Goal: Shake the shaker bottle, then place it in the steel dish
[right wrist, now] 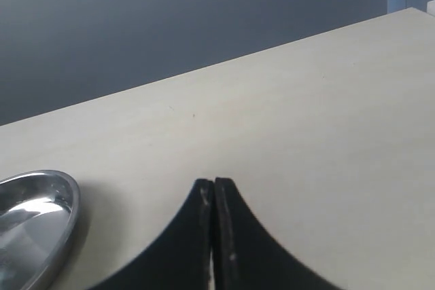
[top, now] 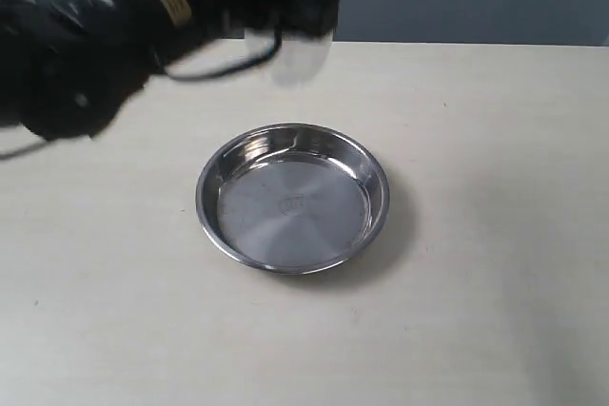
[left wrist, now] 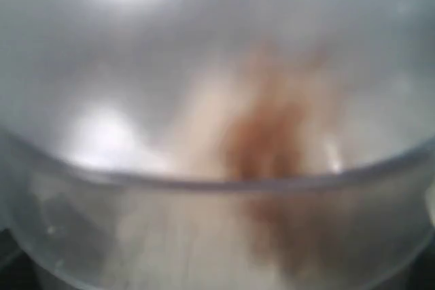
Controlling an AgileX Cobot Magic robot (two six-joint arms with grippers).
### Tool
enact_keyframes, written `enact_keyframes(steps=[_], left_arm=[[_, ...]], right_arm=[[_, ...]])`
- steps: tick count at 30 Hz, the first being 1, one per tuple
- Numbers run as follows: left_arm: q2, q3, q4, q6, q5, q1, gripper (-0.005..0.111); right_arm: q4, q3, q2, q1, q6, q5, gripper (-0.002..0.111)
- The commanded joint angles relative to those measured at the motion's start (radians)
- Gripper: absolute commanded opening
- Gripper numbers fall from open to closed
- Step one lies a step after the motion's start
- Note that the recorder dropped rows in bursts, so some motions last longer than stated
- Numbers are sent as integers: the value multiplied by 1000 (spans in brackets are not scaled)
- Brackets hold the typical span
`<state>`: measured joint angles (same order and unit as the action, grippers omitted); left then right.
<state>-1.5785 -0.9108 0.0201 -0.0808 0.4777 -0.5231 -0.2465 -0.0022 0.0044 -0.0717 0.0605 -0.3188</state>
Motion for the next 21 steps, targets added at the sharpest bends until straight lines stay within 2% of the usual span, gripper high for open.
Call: enact_keyframes(steps=[1, 4, 5, 9, 11, 13, 17, 19, 21], left_arm=[[-87, 82, -51, -41, -9, -27, 1], [58, 2, 89, -28, 87, -43, 1], [98, -23, 114, -11, 81, -43, 1], [49, 33, 23, -3, -56, -18, 1], [-45, 104, -62, -5, -50, -15, 1], [-78, 139, -95, -12, 17, -25, 1], [45, 112, 5, -12, 238, -49, 1], [100, 92, 37, -12, 189, -49, 1], [66, 102, -3, 4, 54, -37, 1]], right_arm=[[1, 2, -4, 2, -4, 11, -1], [1, 2, -4, 2, -4, 11, -1], [1, 2, -4, 2, -4, 11, -1], [1, 2, -4, 2, -4, 11, -1], [1, 2, -4, 2, -4, 11, -1], [1, 2, -4, 2, -4, 11, -1], [1, 2, -4, 2, -4, 11, -1], [1, 2, -4, 2, -4, 11, -1], [1, 2, -4, 2, -4, 11, -1]])
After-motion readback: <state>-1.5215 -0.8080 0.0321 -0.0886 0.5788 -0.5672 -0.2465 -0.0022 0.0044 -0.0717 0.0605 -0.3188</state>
